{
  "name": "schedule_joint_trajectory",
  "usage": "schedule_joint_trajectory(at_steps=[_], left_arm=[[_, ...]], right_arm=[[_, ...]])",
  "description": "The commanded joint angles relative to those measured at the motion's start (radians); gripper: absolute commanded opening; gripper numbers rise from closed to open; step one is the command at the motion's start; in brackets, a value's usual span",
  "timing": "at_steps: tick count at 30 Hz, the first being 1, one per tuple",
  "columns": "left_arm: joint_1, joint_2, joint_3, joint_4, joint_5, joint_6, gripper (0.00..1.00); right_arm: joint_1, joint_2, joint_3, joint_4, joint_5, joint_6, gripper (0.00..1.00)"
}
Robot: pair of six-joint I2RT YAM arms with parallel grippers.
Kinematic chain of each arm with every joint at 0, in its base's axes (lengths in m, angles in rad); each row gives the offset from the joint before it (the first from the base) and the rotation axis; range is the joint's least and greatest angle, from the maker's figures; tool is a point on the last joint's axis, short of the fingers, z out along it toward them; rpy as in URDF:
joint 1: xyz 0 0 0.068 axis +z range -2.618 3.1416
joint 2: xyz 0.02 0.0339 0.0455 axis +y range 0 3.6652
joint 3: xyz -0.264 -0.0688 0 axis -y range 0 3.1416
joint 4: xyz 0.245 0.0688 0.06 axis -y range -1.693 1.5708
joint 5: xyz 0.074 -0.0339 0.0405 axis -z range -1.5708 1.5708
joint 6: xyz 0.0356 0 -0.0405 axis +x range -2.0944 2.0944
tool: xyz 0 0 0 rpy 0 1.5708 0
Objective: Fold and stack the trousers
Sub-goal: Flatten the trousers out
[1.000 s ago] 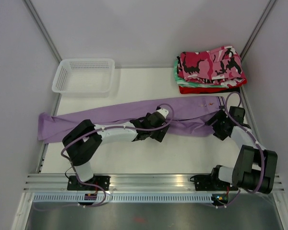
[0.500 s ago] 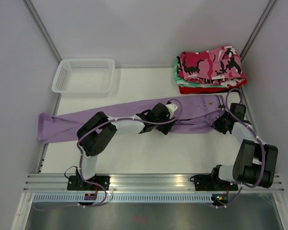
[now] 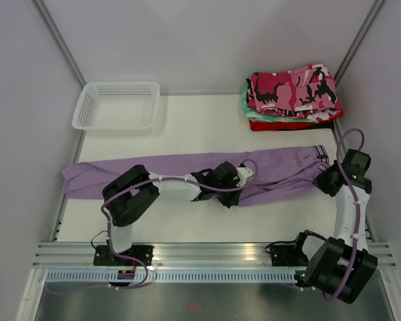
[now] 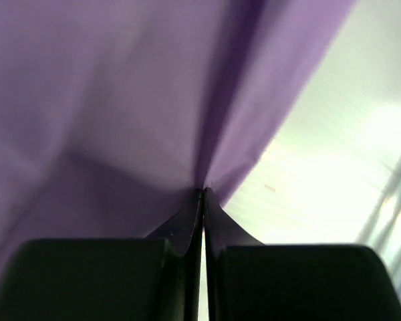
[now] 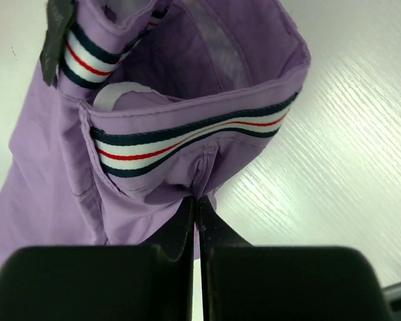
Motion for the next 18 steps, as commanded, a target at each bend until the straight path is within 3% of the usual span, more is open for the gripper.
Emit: schedule_joint_trajectory(at_steps=[1,5,8,9,10,11,12,14,15,16,18], left_arm=[[-0.107,-0.088,-0.064,-0.108,0.016,-0.086,0.02],[-0.195,-0.187,-0.088,-0.205,-0.007,-0.126,0.02],[-0.218,-0.244,-0.085,-0.262,0.002,-0.165,0.02],[-0.227,-0.258,-0.093,-0.274,-0.010,-0.172,0.02],[-0.227,-0.270,-0.095,-0.282,-0.028,-0.191,0.02],[-0.227,-0.280,-0.093,-0.292,-0.062,-0.195,0.02],[-0.226,-0.292,-0.067,-0.335,-0.140,-0.197,0.03],[-0.215,-0.307,0.014,-0.433,-0.243,-0.199,0.15],[-0.207,-0.313,0.040,-0.461,-0.272,-0.217,0.36],[-0.195,-0.319,0.069,-0.490,-0.307,-0.241,0.49],[-0.114,-0.324,0.122,-0.541,-0.326,-0.339,0.69]], right_arm=[[-0.021,-0.042,0.065,-0.051,0.025,-0.008,0.00],[-0.023,-0.031,0.077,-0.074,0.111,-0.017,0.00],[-0.021,-0.022,0.063,-0.063,0.092,-0.020,0.01],[-0.023,-0.017,0.070,-0.070,0.077,-0.023,0.18],[-0.023,-0.019,0.088,-0.074,0.063,-0.023,0.40],[-0.023,-0.025,0.103,-0.074,0.051,-0.021,0.40],[-0.023,-0.032,0.128,-0.096,0.043,-0.023,0.62],[-0.015,-0.029,0.228,-0.153,0.034,-0.040,0.78],[-0.009,-0.025,0.269,-0.167,0.026,-0.040,0.84],[-0.003,-0.022,0.336,-0.173,0.011,-0.041,0.86],[0.017,-0.020,0.385,-0.173,-0.055,-0.034,0.94]])
